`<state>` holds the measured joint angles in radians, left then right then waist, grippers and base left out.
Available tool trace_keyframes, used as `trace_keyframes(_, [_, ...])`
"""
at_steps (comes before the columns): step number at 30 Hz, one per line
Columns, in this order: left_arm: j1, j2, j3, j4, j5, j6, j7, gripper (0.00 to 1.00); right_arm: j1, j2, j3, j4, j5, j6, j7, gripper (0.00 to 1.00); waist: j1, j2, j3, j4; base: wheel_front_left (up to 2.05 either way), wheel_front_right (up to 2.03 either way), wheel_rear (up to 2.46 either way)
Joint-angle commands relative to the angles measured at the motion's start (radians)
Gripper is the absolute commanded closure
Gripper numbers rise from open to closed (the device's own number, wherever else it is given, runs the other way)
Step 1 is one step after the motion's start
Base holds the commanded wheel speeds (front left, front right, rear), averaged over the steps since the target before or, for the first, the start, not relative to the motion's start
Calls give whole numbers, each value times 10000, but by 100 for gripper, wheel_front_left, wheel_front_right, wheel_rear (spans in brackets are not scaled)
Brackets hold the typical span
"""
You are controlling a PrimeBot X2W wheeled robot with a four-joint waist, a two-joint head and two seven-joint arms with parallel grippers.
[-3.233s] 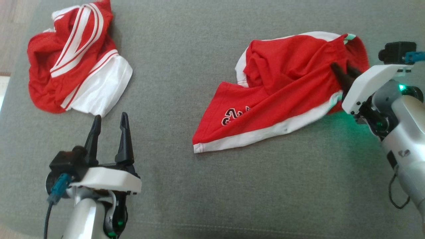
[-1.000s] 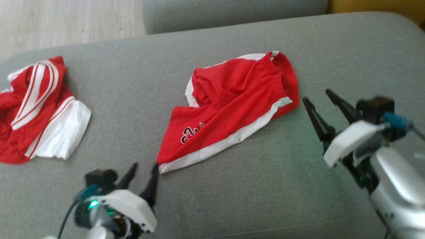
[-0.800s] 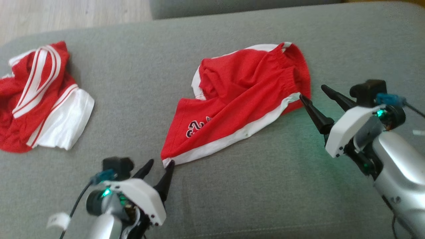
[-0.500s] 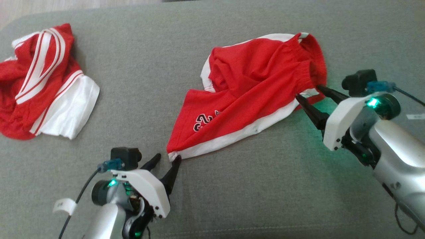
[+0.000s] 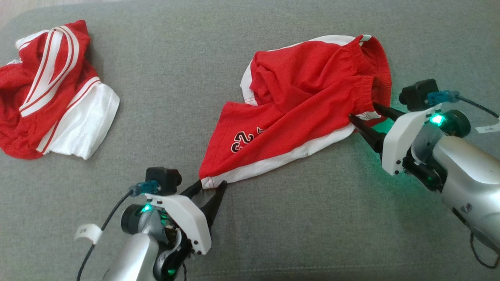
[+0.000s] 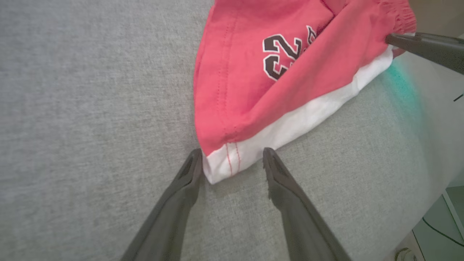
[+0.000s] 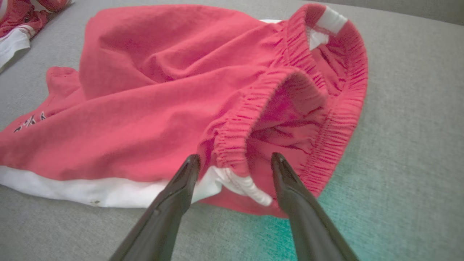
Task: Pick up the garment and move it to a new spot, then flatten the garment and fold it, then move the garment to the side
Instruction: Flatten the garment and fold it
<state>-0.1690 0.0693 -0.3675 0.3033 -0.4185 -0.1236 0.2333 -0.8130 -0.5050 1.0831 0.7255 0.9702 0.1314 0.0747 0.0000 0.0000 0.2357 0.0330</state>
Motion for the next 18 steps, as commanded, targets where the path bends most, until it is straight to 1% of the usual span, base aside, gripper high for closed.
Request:
trace_keyframes(1, [-317,184,209,-251,-72,-44,-6,15,-190,-196,116,-28,130,-7,-132,0,0,0,11,13,0,0,0])
trace_keyframes(2, [-331,193,177,-252,-89,-45,-8,19,-221,-199,250,-13,225,-7,-101,0,0,0,35,23,0,0,0])
trace_keyframes(3, [-331,193,177,-252,-89,-45,-8,19,-221,-199,250,-13,225,-7,-101,0,0,0,35,23,0,0,0])
trace_keyframes(5, [-374,215,127,-240,-126,-48,-9,26,-320,-213,526,42,364,-7,-67,0,0,0,90,34,0,0,0])
trace_keyframes(6, [-397,224,97,-231,-142,-49,-1,36,-373,-213,651,71,442,-7,-63,0,0,0,120,38,0,0,0])
trace_keyframes(7, [-420,228,68,-228,-160,-50,1,53,-425,-212,752,92,528,-7,-90,0,0,0,141,45,0,0,0])
trace_keyframes(8, [-446,236,39,-232,-180,-51,-11,64,-475,-212,844,110,616,-7,-137,12,0,0,159,53,0,0,0])
trace_keyframes(9, [-471,249,18,-234,-197,-52,-37,100,-517,-209,940,132,698,-7,-186,65,0,0,164,59,0,0,0])
trace_keyframes(10, [-494,271,-8,-232,-203,-53,-61,100,-548,-207,1038,144,788,-7,-226,100,0,0,164,63,0,0,0])
trace_keyframes(13, [-555,335,-37,-307,-254,-57,-235,100,-625,-228,1266,108,1020,-7,-507,100,0,0,140,67,0,0,0])
trace_keyframes(18, [-506,523,78,-545,-354,-59,-555,100,-526,-319,1409,-95,1502,-7,-1236,100,0,0,-207,9,0,0,0])
